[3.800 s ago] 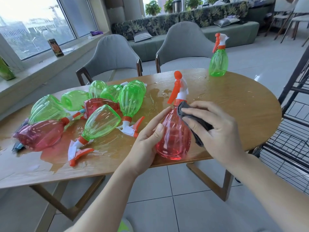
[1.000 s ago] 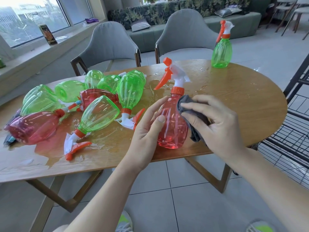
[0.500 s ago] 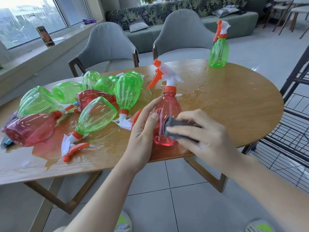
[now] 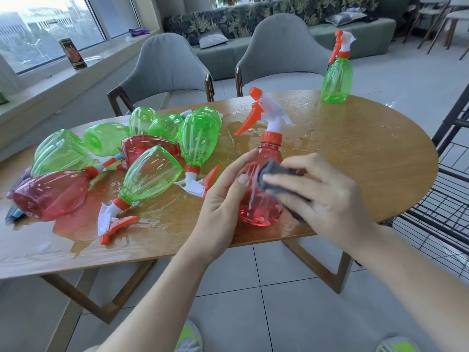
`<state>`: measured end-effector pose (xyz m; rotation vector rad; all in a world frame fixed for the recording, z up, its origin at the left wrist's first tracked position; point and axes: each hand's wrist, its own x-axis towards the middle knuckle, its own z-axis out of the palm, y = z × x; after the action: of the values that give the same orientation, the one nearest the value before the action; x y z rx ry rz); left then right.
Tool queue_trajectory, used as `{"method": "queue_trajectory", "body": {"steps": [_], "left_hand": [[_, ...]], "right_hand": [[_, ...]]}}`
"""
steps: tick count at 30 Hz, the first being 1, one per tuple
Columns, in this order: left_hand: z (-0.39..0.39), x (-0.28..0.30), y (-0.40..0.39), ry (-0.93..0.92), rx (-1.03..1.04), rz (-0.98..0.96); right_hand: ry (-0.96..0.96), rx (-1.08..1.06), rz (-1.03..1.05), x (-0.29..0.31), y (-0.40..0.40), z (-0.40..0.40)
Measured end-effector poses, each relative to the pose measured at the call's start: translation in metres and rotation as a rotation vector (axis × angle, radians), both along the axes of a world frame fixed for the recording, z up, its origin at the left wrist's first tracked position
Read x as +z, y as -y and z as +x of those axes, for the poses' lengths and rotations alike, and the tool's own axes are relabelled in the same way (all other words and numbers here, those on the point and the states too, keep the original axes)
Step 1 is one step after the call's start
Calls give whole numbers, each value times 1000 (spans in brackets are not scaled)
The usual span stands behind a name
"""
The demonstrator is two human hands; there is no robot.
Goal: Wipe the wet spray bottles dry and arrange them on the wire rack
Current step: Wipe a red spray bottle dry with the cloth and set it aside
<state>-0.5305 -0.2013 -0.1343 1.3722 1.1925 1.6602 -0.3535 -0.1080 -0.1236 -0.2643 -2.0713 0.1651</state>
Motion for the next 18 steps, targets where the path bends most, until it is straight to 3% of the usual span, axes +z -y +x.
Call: {"method": "queue_trajectory", "body": {"steps": [3,6,13,18], "left_hand": [[-2,-1,1,-97,62,-12],[-8,-4,-1,-114,91,-22],[-9,2,1,-151,118,-37],[-8,4,0,-192,104,-33]], "right_hand": [[-165,-80,-131,13,-9,-4],[-176,-72,-248,10,-6,-6],[-96,9,-154,-2,4,-2],[-141,-44,-242,5,0,-7]]}}
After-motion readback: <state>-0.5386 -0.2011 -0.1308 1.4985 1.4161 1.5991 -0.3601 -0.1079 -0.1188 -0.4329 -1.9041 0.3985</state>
